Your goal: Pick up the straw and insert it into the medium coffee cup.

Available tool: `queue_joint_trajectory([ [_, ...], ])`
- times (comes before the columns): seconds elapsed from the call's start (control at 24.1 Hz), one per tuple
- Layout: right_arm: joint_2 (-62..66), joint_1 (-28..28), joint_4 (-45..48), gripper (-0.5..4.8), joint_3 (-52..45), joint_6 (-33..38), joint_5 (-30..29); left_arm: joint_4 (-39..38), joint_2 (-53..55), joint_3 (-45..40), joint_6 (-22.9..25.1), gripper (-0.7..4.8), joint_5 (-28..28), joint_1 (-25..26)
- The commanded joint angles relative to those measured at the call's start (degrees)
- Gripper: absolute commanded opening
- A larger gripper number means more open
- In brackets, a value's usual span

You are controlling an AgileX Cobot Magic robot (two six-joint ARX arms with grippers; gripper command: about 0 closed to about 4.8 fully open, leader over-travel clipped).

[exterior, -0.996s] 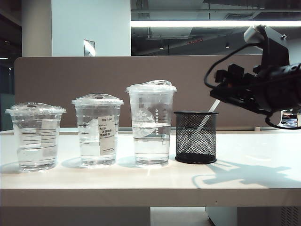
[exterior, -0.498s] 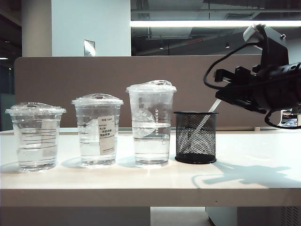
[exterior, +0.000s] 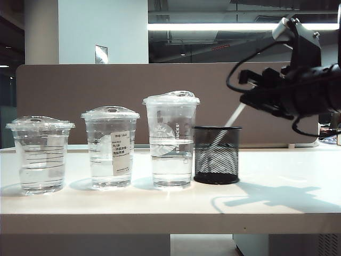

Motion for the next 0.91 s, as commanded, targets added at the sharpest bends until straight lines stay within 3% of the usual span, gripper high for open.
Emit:
queue_joint_trajectory([
  [0.04,-2.2,0.1,-0.5,0.11,1.9,-1.5,-0.5,0.7,0.1,0.1,0.0,-0.04,0.2,0.0],
  [0.33,-11.5,0.1,-15.5,0.12,6.3,-8.0,-3.4,0.7,0.1,0.1,0.0,-0.04,0.2,0.0],
  [0.46,-20.7,0.1,-32.0,0.12,12.7,-15.0,-4.4,0.7,0.1,0.1,0.0,-0.05,0.2,0.0],
  [0.54,-23.5,0.1,-38.1,0.12,16.0,-16.8,-6.0,0.7,0.1,0.1,0.0,-0.04,0.2,0.0],
  [0.71,-25.9,1.0,-50.9,0.12,27.9,-16.9,-12.9,0.7,0.1,0.1,0.0,-0.04,0.2,0.0],
  [0.91,-23.0,7.7,-58.8,0.12,35.8,-16.9,-12.9,0.7,0.1,0.1,0.0,-0.04,0.1,0.0],
])
